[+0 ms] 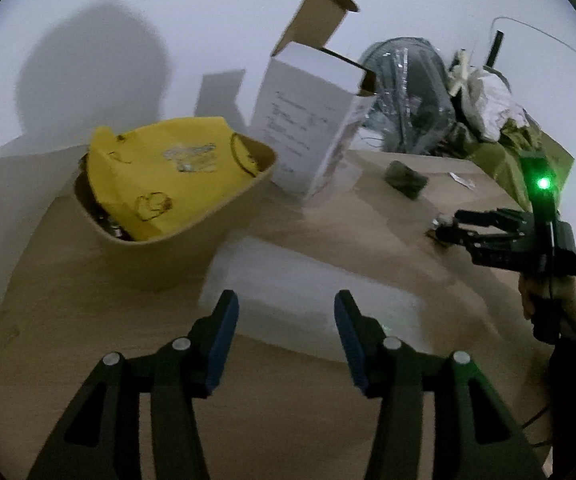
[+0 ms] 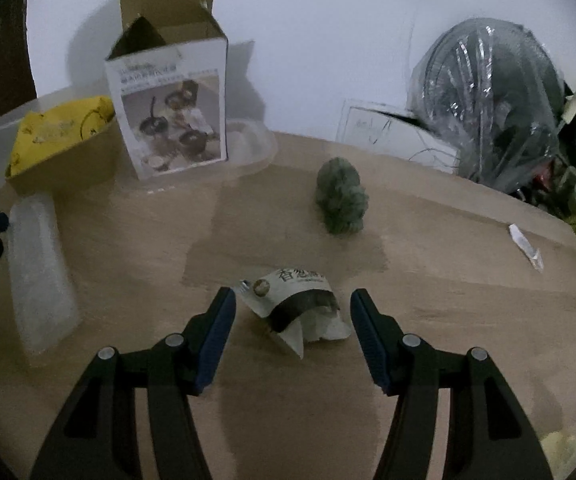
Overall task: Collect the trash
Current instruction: 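Move the right gripper to the crumpled white wrapper while the left gripper approaches the clear plastic bag, then grasp the crumpled white wrapper with the right gripper while the left gripper grasps the clear bag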
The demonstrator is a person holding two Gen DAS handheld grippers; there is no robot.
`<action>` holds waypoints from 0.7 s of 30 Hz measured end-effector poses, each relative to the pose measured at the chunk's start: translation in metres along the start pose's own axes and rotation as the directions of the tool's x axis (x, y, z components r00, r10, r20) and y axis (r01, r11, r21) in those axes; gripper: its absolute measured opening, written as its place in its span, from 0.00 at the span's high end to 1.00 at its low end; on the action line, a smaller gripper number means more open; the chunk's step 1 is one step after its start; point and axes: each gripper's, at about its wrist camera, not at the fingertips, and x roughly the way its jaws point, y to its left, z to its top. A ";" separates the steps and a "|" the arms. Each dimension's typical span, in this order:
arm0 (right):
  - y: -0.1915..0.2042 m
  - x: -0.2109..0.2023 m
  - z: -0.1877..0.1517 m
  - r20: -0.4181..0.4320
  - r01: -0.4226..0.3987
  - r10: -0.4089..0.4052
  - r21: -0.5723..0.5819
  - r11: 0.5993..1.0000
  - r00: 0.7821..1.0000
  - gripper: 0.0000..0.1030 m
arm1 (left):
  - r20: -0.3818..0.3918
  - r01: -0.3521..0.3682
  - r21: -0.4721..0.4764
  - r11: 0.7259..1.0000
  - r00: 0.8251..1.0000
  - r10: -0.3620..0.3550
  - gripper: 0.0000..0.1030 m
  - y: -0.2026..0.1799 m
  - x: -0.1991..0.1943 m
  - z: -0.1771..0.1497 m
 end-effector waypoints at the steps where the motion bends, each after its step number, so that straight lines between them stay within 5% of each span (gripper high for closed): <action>1: 0.000 0.005 0.000 -0.014 -0.005 0.005 -0.005 1.000 1.000 0.44 | -0.004 -0.001 -0.015 1.000 1.000 0.001 0.50 0.003 0.001 0.000; 3: -0.001 0.010 -0.001 -0.022 -0.007 0.007 -0.006 1.000 1.000 0.48 | -0.014 0.005 -0.037 0.999 1.000 -0.005 0.50 0.008 0.003 0.000; 8: 0.003 0.010 -0.004 -0.019 -0.014 0.013 -0.041 0.999 1.000 0.77 | -0.011 0.015 -0.061 0.998 1.000 -0.015 0.49 0.009 -0.001 -0.001; 21: 0.088 -0.021 -0.004 0.020 -0.189 0.197 -0.198 0.962 0.980 0.80 | -0.066 0.018 -0.119 0.993 0.998 -0.026 0.43 0.016 0.004 -0.009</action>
